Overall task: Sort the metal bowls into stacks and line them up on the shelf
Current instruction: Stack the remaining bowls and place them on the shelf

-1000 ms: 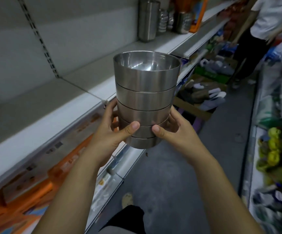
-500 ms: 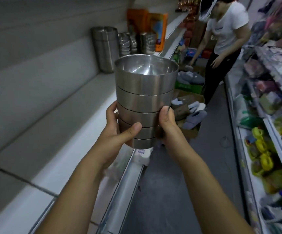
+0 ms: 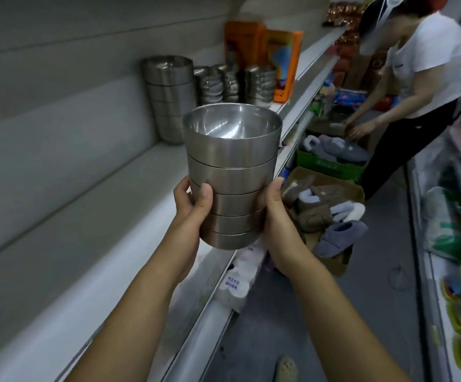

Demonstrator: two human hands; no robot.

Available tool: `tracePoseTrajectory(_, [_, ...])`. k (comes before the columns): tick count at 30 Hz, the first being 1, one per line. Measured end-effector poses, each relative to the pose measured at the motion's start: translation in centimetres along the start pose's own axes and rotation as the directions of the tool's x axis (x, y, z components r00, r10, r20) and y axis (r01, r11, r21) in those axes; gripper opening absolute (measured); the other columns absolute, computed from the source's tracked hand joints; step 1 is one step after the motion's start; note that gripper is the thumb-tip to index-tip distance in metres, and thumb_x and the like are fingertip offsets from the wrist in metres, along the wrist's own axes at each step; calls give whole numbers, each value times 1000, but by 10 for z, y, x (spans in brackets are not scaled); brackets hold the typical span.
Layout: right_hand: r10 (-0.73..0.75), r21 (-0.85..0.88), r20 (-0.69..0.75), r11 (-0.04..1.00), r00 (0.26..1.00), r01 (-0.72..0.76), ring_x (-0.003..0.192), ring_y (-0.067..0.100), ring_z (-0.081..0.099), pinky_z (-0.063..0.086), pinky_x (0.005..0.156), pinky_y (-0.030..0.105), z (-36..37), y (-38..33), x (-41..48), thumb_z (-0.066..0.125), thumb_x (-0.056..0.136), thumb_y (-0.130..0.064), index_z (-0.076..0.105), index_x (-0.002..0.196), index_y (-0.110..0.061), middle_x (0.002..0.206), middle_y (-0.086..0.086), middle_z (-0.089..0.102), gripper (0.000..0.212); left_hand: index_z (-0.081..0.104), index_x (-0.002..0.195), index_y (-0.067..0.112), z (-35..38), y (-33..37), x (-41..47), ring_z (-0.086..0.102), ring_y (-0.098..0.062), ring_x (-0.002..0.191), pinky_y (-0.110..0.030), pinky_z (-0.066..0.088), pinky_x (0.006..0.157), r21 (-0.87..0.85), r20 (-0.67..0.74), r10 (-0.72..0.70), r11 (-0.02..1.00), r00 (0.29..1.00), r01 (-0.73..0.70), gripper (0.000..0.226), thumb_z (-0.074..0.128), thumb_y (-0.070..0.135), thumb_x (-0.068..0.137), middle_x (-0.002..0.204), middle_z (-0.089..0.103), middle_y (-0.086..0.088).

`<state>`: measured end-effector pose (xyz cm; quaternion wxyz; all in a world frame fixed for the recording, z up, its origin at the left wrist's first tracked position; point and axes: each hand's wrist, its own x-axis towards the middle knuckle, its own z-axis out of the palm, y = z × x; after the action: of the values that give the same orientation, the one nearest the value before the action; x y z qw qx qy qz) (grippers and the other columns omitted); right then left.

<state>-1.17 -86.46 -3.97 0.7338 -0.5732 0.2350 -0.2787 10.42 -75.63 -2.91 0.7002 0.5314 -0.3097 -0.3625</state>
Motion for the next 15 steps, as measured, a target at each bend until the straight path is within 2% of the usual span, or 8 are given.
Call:
tracePoseTrajectory(3, [-6,-46,51,999,999,8,137,7,48,34,119,44,-24,-13,46,49,70,-94,40,148,-46,151,-12,50,92,32,146,38,18,-5,40,55,2,130,-37,42,109,4,-94,38,999,995,-38,85,61,73,74,143,57,21])
tracePoseTrajectory(6, [16,-125,100,992,995,-3,130,4,53,39,115,40,-43,-31,86,47,64,-97,45,139,-50,140,-16,56,89,31,149,32,36,-9,77,57,7,126,-28,43,106,-45,-213,73,995,974,-84,86,63,69,79,142,57,21])
tracePoseTrajectory(9, [54,-199,173,980,983,-19,133,1,49,36,116,35,-57,-45,122,43,68,-96,41,145,-47,141,-21,53,90,31,149,31,49,-14,107,57,9,123,-23,45,100,-25,-308,97,994,946,-110,87,62,71,79,142,56,21])
tracePoseTrajectory(10, [73,-232,200,972,977,-25,133,-2,46,35,115,30,-59,-51,131,39,75,-92,39,145,-48,139,-25,52,83,30,149,31,51,-14,115,58,10,121,-23,47,97,-32,-341,94,993,935,-112,89,62,71,77,143,55,20])
tracePoseTrajectory(11, [75,-251,225,968,971,-17,129,-12,44,33,111,17,-63,-53,143,34,84,-84,39,143,-48,130,-31,51,69,30,150,31,50,-15,122,59,9,120,-23,52,93,-42,-367,95,992,925,-118,89,62,71,77,144,55,20])
tracePoseTrajectory(13, [85,-332,257,943,963,5,91,-43,32,20,81,-12,-64,-61,159,23,100,-63,31,129,-50,105,-41,39,33,28,150,33,46,-15,132,60,6,121,-29,58,90,-53,-397,96,990,913,-128,85,61,70,81,144,55,21])
tracePoseTrajectory(14, [108,-375,280,927,954,5,79,-46,28,16,72,-15,-58,-67,165,20,101,-60,32,122,-49,98,-43,32,27,28,150,35,42,-14,137,59,5,123,-33,57,94,-53,-410,98,990,907,-131,87,62,72,79,145,55,23])
tracePoseTrajectory(15, [126,-375,312,927,942,0,89,-43,32,16,78,-12,-53,-65,176,21,97,-67,37,117,-49,99,-44,33,32,28,150,35,37,-12,142,58,5,125,-32,55,97,-50,-429,113,988,896,-148,94,67,75,75,145,55,22])
